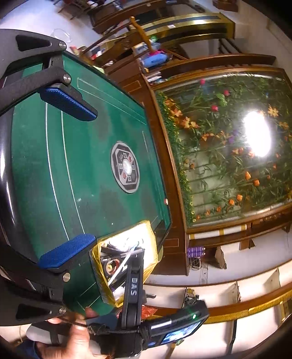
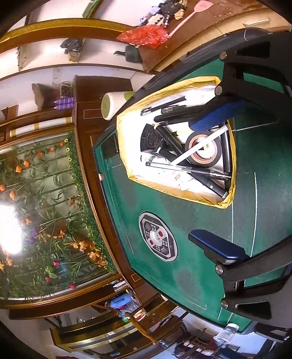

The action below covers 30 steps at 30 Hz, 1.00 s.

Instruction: Organize rigid objects

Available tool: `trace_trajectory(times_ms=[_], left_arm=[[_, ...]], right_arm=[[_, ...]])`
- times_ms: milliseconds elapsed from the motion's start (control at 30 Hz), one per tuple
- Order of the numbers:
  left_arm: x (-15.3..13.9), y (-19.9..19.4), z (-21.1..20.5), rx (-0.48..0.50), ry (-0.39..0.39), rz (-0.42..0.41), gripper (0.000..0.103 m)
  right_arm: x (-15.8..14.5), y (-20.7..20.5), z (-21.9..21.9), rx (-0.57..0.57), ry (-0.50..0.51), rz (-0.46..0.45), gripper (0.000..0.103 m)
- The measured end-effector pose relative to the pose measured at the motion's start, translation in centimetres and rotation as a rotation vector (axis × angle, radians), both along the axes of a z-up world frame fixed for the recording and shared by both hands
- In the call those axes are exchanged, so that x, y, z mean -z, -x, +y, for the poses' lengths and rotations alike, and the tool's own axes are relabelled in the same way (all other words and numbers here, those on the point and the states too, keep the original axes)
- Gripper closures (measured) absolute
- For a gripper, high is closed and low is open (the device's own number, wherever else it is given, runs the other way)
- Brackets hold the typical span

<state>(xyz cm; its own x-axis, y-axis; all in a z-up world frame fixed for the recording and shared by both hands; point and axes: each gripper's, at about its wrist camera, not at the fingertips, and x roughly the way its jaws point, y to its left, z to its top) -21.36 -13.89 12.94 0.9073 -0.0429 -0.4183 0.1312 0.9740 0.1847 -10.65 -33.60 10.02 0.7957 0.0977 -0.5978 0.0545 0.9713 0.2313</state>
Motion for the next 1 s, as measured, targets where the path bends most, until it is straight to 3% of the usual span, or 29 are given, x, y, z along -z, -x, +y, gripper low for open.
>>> trace_trajectory(times_ms=[167, 333, 1000], left_arm=[[0.2, 0.4, -1.1, 0.021, -0.04, -0.027, 0.001], [0.6, -0.3, -1.1, 0.036, -0.014, 0.009, 0.001], [0.5, -0.5, -0.3, 0.02, 0.02, 0.014, 0.001]], right_arm=[[0.5, -0.2, -0.3, 0.014, 0.019, 0.002, 0.012], [1.2, -0.7, -1.0, 0.035, 0.008, 0.03, 0.01], [1.5, -1.2, -0.6, 0.032, 0.005, 0.022, 0.01]])
